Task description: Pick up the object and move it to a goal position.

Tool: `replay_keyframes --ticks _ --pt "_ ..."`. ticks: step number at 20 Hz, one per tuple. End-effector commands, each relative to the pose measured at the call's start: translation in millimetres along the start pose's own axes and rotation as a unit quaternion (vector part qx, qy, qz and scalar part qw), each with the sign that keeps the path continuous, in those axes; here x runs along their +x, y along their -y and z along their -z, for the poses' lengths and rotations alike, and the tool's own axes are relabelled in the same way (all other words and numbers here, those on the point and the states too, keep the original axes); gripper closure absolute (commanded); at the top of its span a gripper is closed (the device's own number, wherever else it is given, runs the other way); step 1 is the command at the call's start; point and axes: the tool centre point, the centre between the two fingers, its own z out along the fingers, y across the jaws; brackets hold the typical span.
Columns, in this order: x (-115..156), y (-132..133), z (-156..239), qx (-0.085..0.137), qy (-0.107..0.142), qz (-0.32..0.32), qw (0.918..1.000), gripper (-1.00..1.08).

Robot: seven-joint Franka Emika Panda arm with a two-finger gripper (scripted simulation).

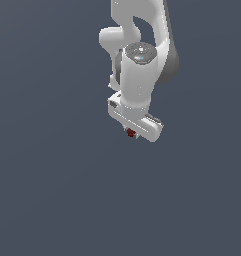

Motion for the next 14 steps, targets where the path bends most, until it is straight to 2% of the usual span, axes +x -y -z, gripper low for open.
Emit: replay_keyframes --ticks 1,14 --pt "6 7 24 0.0 0.0 0.0 1.0 1.08" --pt "35 40 121 0.0 0.001 0.0 1.0 1.08"
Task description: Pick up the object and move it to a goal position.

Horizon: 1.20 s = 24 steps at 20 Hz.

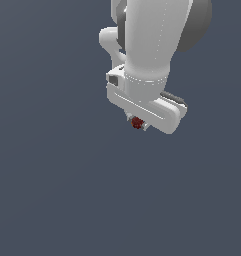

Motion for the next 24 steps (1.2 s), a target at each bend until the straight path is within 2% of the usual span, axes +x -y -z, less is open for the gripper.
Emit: replay_keyframes --ticks 1,13,24 --pt "5 5 16 0.0 0.0 0.0 1.0 1.08" --pt "23 26 72 0.0 0.001 0.0 1.0 1.08" --pt "32 36 96 0.0 0.001 0.0 1.0 1.08"
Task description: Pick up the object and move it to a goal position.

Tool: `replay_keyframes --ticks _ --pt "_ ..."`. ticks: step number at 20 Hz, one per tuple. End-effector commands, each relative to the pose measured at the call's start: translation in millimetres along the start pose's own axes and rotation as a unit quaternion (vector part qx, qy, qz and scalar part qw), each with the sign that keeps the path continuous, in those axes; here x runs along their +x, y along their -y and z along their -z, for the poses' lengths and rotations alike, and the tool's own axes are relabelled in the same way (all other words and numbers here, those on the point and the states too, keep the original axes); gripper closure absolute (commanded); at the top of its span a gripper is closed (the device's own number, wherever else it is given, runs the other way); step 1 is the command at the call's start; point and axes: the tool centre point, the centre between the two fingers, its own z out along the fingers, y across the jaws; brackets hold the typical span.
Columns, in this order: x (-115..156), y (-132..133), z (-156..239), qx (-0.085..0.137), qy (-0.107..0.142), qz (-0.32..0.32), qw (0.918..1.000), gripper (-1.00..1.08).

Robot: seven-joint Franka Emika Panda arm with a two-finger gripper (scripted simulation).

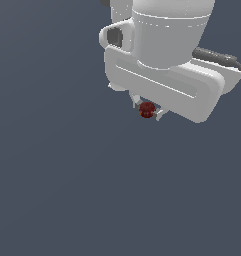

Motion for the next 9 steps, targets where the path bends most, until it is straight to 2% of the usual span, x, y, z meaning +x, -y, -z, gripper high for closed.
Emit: replay_keyframes --ticks 1,9 --pt "1.2 1.4 3.3 0.0 0.0 0.0 1.0 1.08" --pt "2.6 3.0 6.4 0.0 0.0 0.0 1.0 1.08"
